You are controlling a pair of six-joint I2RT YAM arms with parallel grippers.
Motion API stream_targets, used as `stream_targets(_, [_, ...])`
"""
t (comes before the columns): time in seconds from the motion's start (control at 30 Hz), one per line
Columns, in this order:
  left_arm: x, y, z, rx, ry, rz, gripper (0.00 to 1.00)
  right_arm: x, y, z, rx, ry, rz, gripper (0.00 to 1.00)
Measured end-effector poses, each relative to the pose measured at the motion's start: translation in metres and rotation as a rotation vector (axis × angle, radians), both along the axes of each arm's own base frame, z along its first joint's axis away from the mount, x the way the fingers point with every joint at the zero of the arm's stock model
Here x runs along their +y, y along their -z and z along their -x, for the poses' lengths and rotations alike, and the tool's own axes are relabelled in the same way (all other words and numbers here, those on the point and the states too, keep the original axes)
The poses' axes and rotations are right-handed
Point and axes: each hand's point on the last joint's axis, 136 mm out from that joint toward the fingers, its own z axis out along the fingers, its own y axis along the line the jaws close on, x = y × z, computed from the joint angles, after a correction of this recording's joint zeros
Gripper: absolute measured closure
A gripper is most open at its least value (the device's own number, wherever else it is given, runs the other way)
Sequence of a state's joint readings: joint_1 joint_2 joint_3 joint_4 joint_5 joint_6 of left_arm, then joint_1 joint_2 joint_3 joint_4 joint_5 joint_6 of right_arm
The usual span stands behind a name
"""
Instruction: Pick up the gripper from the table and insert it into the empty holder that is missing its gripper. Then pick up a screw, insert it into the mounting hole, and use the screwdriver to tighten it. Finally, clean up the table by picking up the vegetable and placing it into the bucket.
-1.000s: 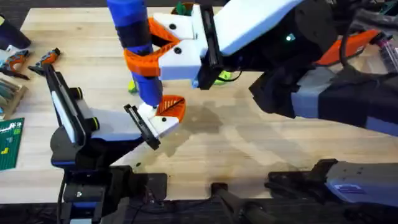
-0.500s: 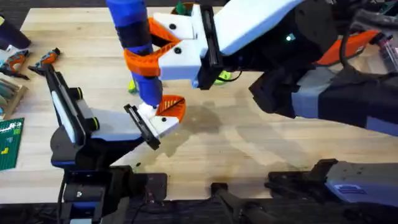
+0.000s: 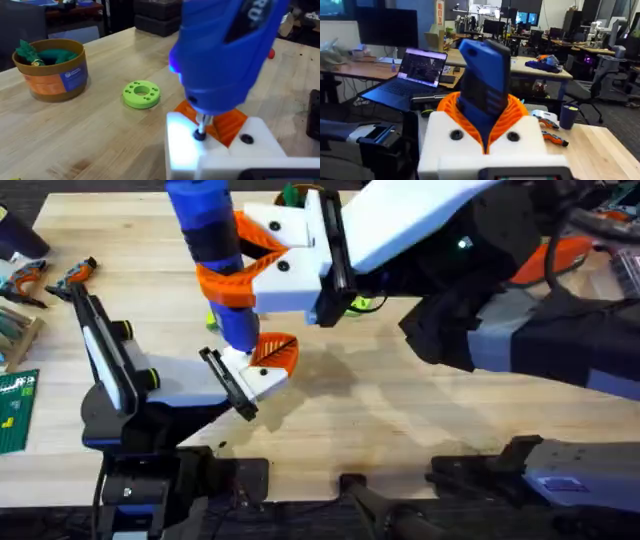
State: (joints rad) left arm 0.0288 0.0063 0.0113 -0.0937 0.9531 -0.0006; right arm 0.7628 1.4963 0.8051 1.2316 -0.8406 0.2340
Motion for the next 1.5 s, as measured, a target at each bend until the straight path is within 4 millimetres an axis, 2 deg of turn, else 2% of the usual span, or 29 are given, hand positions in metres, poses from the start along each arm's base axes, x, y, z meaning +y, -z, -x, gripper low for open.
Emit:
stream_targets(1.2, [-0.001, 0.0, 0.001, -0.003, 0.007, -0.002, 0.996, 0.001, 0.002, 0.003, -0.018, -0.007, 0.003, 0.975])
stream_targets(1.33, [-0.001, 0.0, 0.001, -0.003, 0.007, -0.002, 0.996, -0.001, -0.011, 0.005, -0.053, -0.015, -0.04, 0.975])
stream_targets(1.5, [-0.001, 0.0, 0.001, -0.003, 0.007, -0.002, 0.996, -0.003, -0.059, -0.004, -0.103, -0.01, -0.098, 0.975])
